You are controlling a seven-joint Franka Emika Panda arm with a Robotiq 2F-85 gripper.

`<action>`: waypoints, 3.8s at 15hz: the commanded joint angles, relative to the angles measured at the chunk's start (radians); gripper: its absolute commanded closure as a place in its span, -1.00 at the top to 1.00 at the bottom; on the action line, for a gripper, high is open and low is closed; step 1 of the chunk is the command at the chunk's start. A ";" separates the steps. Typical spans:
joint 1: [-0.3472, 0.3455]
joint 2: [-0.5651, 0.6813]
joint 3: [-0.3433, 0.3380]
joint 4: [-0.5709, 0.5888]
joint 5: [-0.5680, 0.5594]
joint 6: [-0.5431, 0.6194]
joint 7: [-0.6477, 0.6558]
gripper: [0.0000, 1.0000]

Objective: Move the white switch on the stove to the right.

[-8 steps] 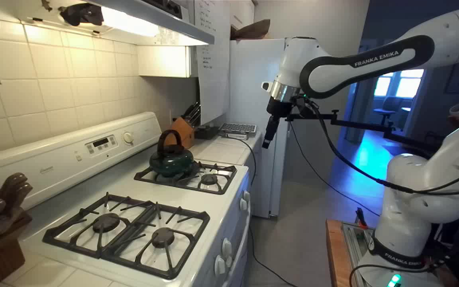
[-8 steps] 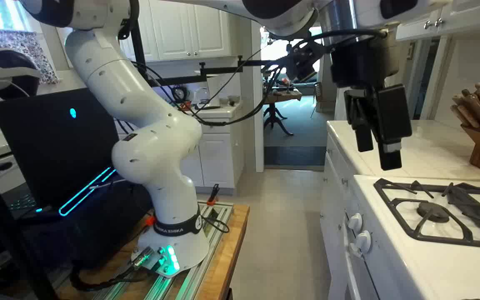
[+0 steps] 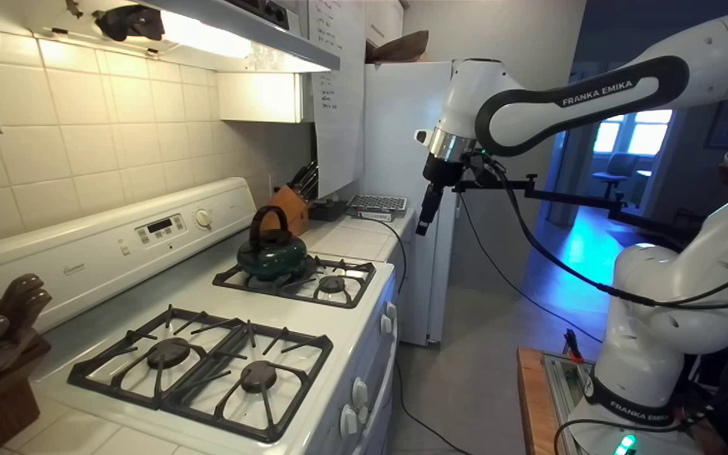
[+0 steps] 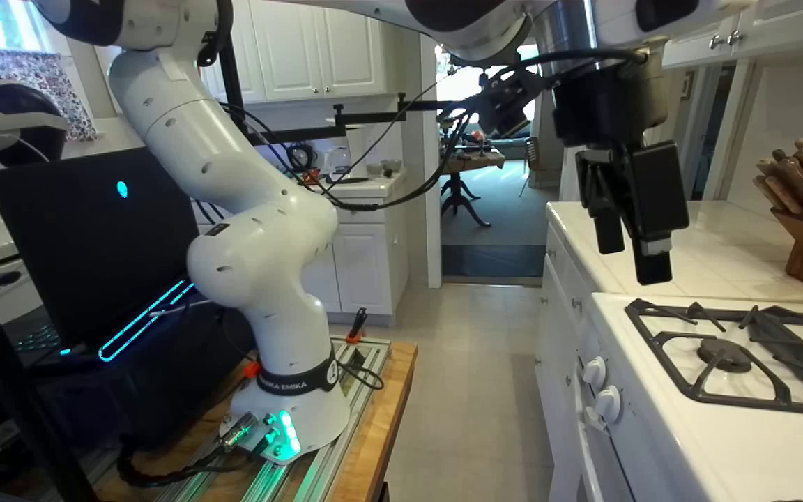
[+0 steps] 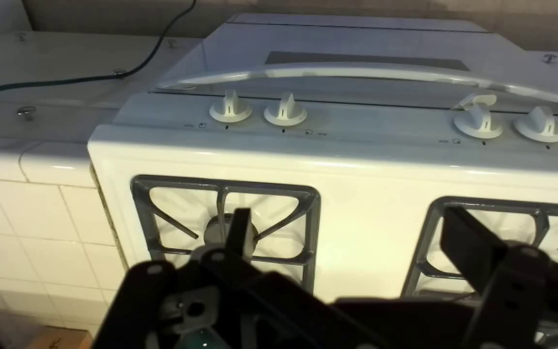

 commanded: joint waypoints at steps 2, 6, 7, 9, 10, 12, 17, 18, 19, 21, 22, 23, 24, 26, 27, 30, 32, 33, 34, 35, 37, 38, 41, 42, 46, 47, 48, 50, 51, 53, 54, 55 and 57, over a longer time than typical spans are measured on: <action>0.037 0.023 -0.032 0.006 0.052 -0.005 -0.042 1.00; 0.138 0.088 -0.082 -0.018 0.237 0.009 -0.141 1.00; 0.160 0.108 -0.091 -0.023 0.280 -0.001 -0.171 1.00; 0.184 0.149 -0.093 -0.020 0.330 -0.045 -0.218 1.00; 0.187 0.172 -0.086 -0.022 0.331 -0.065 -0.234 1.00; 0.183 0.214 -0.069 -0.024 0.316 -0.102 -0.250 1.00; 0.172 0.318 -0.007 -0.043 0.225 -0.078 -0.263 1.00; 0.170 0.345 0.010 -0.050 0.191 -0.047 -0.264 1.00; 0.170 0.369 0.022 -0.053 0.170 -0.020 -0.264 1.00; 0.168 0.408 0.040 -0.059 0.138 0.043 -0.252 1.00; 0.168 0.428 0.044 -0.062 0.134 0.081 -0.253 1.00; 0.170 0.447 0.049 -0.067 0.140 0.126 -0.253 1.00; 0.167 0.410 0.048 -0.060 0.165 0.058 -0.243 1.00; 0.167 0.426 0.052 -0.061 0.165 0.071 -0.242 1.00; 0.166 0.425 0.052 -0.061 0.165 0.071 -0.242 1.00; 0.165 0.422 0.051 -0.060 0.165 0.071 -0.242 1.00; 0.165 0.422 0.051 -0.060 0.165 0.071 -0.242 1.00; 0.162 0.432 0.054 -0.062 0.159 0.085 -0.217 1.00; 0.161 0.445 0.060 -0.068 0.155 0.112 -0.189 1.00; 0.161 0.453 0.066 -0.075 0.150 0.135 -0.165 1.00; 0.165 0.471 0.080 -0.086 0.148 0.185 -0.126 1.00; 0.168 0.482 0.087 -0.090 0.155 0.210 -0.110 1.00; 0.174 0.520 0.111 -0.104 0.162 0.277 -0.070 1.00; 0.174 0.536 0.118 -0.109 0.158 0.297 -0.055 1.00; 0.172 0.592 0.146 -0.118 0.115 0.377 0.011 1.00; 0.171 0.607 0.150 -0.119 0.099 0.399 0.029 1.00; 0.171 0.622 0.153 -0.120 0.081 0.420 0.049 1.00; 0.171 0.655 0.155 -0.114 0.039 0.450 0.084 1.00; 0.171 0.675 0.154 -0.108 0.012 0.467 0.103 1.00; 0.173 0.709 0.150 -0.097 -0.025 0.489 0.133 1.00; 0.174 0.725 0.150 -0.091 -0.022 0.498 0.134 1.00; 0.174 0.740 0.152 -0.087 0.001 0.509 0.122 1.00; 0.177 0.767 0.151 -0.077 0.003 0.525 0.126 1.00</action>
